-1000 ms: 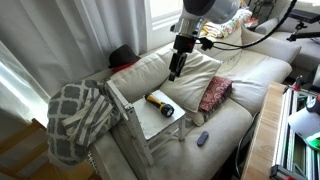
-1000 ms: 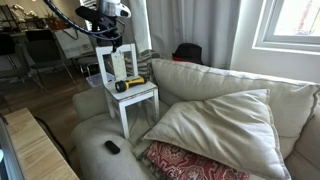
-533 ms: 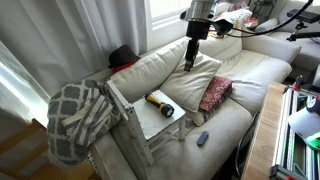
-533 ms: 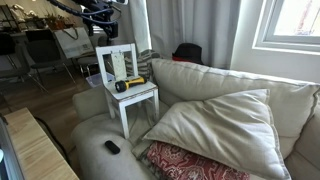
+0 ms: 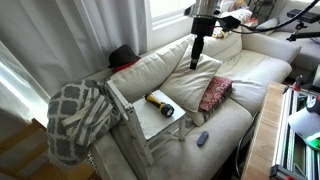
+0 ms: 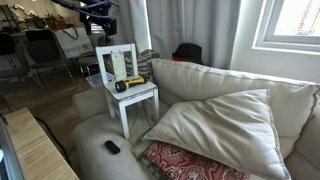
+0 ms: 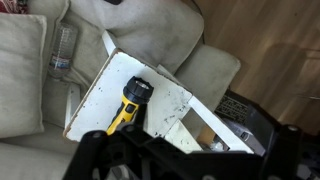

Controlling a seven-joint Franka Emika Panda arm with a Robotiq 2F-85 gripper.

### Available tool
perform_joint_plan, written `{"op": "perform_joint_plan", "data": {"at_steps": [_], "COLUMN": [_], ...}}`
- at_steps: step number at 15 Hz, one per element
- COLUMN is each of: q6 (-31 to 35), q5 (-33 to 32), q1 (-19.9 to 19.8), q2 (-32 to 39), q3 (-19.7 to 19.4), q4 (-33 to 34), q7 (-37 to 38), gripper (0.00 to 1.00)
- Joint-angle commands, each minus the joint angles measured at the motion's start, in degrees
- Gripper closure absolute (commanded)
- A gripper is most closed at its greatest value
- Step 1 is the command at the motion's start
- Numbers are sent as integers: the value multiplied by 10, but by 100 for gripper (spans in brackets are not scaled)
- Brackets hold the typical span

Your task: Turn off the flashlight

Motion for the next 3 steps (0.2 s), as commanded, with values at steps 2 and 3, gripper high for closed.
{"op": "perform_joint_plan", "data": {"at_steps": [2,3], "q6": [0,0], "q5": [-6,-6], "q1": [33,33], "q2": [0,0], "q3": [-33,-33], "q4": [0,0], "q7": [4,4], "gripper": [0,0]}}
